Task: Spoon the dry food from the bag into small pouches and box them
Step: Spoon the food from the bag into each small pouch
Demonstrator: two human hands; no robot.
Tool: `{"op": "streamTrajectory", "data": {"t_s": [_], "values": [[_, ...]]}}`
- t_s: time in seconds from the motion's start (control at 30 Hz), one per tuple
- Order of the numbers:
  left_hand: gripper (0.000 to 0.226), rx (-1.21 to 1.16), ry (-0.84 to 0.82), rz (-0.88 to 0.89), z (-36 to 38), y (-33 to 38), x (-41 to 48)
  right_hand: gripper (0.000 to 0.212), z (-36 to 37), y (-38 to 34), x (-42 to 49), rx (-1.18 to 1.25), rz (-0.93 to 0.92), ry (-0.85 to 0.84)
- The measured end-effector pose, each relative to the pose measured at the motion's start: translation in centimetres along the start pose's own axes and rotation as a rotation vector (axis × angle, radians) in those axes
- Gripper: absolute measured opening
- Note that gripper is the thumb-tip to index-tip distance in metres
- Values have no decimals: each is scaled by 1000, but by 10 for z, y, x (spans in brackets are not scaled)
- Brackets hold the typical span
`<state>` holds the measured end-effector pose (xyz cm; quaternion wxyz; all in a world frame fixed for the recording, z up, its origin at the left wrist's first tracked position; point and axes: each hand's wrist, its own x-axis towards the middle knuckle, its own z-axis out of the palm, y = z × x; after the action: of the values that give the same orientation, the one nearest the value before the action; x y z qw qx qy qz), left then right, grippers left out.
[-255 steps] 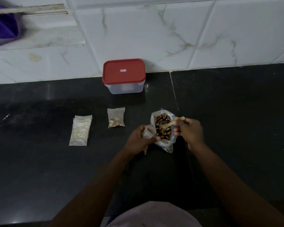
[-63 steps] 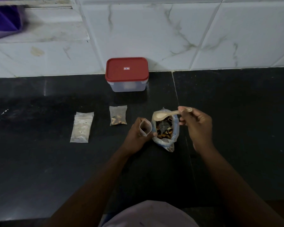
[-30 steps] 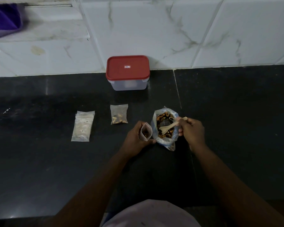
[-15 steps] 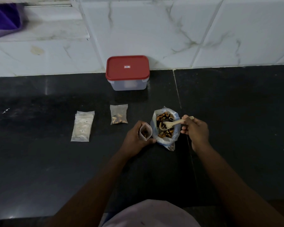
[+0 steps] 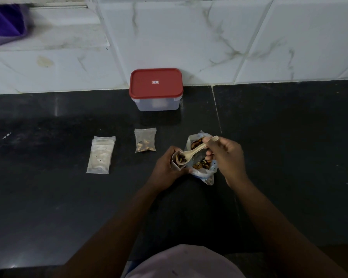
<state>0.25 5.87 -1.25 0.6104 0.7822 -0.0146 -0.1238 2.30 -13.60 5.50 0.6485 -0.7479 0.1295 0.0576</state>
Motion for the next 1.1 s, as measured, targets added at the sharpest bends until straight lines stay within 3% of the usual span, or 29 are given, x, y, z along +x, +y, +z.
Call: {"op": "streamTrajectory", "data": {"t_s": [0.33,0.53,0.73,0.83,1.0,1.1], "values": [[42,-2,21,48,2,-5,0,12,8,8,-12,-301,-272,-90],[30,-20,25,56,4,-4,0,25,1,16,-14,-530,-522,-417],[36,-3,21,29,1,-4,-2,20,-4,16,-16,-482,-664,-256],[41,-27,35,8,1,-4,-2,18,-5,15,-18,-338,-573,-181],[44,-36,30,-22,-2,-2,-4,10,-14,12,-14,67,-133,124],[43,-12,38,-5,-3,-1,-5,14,-21,18,-5,49,-10,268]]}}
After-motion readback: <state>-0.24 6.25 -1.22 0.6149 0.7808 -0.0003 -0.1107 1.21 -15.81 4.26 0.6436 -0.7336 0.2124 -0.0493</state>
